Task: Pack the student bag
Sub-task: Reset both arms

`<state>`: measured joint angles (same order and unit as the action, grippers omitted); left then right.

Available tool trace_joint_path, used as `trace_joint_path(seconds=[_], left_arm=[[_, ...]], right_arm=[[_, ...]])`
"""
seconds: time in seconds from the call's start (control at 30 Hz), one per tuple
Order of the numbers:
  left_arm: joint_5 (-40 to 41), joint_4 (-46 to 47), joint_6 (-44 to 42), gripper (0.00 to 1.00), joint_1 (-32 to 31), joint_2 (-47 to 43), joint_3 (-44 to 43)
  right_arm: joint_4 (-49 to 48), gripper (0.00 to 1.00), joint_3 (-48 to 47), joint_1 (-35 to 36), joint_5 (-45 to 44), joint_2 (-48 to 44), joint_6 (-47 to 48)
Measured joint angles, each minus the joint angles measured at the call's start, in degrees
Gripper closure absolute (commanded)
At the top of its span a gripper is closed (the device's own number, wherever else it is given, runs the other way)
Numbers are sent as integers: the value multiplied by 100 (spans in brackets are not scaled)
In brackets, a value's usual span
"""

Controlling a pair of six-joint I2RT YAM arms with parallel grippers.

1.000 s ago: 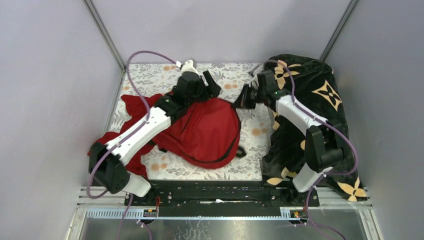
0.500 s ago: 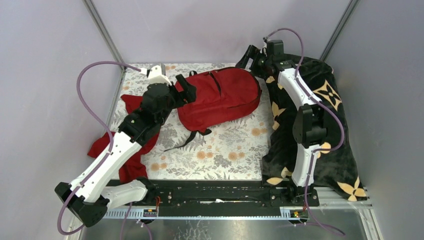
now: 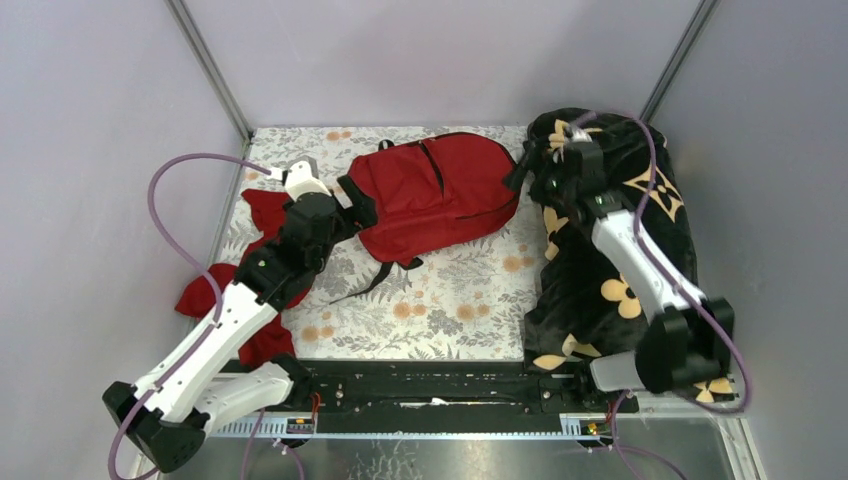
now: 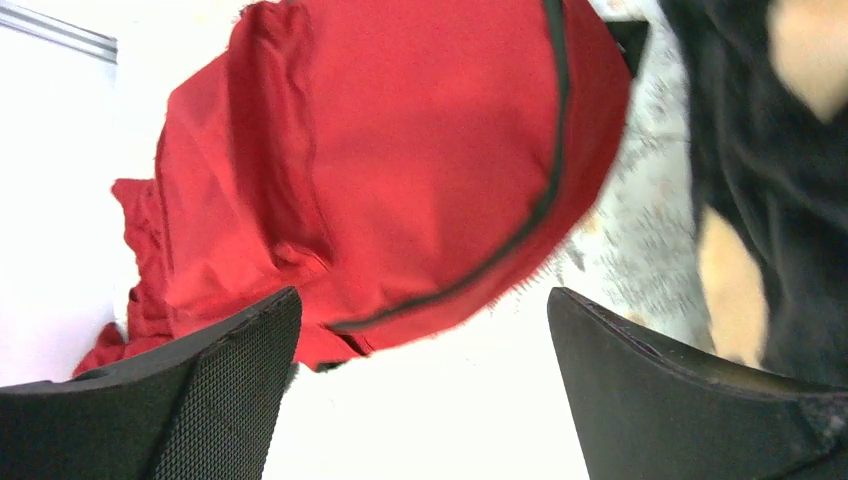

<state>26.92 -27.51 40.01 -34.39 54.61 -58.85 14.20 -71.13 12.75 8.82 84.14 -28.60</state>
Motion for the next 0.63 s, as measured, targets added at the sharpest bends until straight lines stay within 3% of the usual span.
trace_joint_path(seconds=[0.13, 0.27, 0.63], left_arm=[[72, -20, 50, 1, 2, 350, 33], [76, -203, 55, 1, 2, 916, -31], [267, -660, 251, 1, 2, 1307, -160]], right_arm=[[-800, 0, 1847, 0, -365, -1263, -260], [-1156, 0, 2885, 0, -531, -1720, -444], [-1606, 0, 2994, 0, -997, -1720, -697]])
